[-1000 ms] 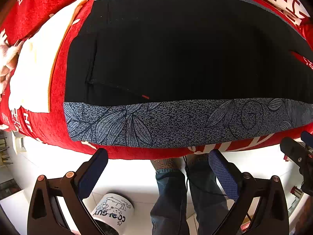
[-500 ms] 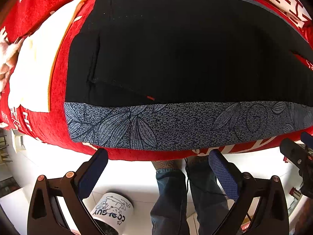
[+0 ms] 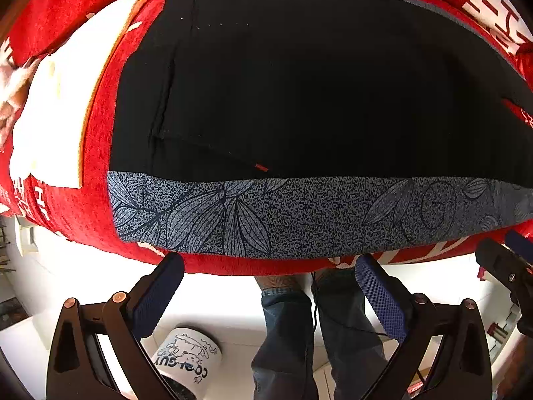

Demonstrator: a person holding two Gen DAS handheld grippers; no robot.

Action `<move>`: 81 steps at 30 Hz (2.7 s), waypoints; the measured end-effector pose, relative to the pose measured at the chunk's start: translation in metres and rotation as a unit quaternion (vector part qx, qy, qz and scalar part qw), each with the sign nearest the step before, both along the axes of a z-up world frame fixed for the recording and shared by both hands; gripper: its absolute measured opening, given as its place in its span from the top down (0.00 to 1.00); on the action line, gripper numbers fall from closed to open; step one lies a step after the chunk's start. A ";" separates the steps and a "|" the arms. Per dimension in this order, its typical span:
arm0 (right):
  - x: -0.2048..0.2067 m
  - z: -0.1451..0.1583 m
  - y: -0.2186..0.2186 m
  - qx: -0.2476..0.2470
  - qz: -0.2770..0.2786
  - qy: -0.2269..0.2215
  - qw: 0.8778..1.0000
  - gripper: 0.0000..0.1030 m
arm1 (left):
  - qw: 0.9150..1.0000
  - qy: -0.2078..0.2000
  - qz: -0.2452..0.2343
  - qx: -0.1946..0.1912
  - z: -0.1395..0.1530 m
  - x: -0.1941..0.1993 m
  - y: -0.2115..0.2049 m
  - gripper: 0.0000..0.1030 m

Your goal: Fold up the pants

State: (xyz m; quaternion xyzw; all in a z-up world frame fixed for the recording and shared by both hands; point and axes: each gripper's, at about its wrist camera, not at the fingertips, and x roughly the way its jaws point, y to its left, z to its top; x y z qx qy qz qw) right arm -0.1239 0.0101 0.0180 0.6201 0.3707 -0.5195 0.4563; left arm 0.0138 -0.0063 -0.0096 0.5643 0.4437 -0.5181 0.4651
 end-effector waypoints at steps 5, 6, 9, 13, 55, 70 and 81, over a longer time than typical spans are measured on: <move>0.001 0.000 0.001 -0.003 -0.001 -0.005 1.000 0.00 | 1.000 0.003 0.002 0.004 -0.002 0.003 -0.002 0.00; 0.002 0.000 0.001 -0.002 -0.001 -0.005 1.000 0.00 | 1.000 0.004 0.001 0.004 -0.002 0.004 -0.003 0.00; 0.003 0.000 0.001 -0.002 -0.003 -0.004 1.000 0.00 | 1.000 0.007 -0.001 0.000 -0.001 0.005 -0.004 0.00; 0.002 -0.001 0.001 -0.004 -0.003 -0.006 1.000 0.00 | 1.000 0.006 0.000 -0.008 0.000 0.003 0.000 0.00; 0.063 -0.048 -0.010 -0.127 -0.098 -0.395 0.904 0.87 | 0.856 0.431 0.286 0.009 -0.039 0.162 0.015 0.11; -0.015 -0.082 0.056 -0.097 -0.197 -0.323 0.921 0.55 | 0.919 0.345 0.190 0.001 -0.036 0.141 -0.018 0.35; -0.059 -0.118 0.081 -0.131 -0.360 -0.418 0.824 0.90 | 0.929 0.326 0.174 0.020 -0.038 0.130 -0.024 0.74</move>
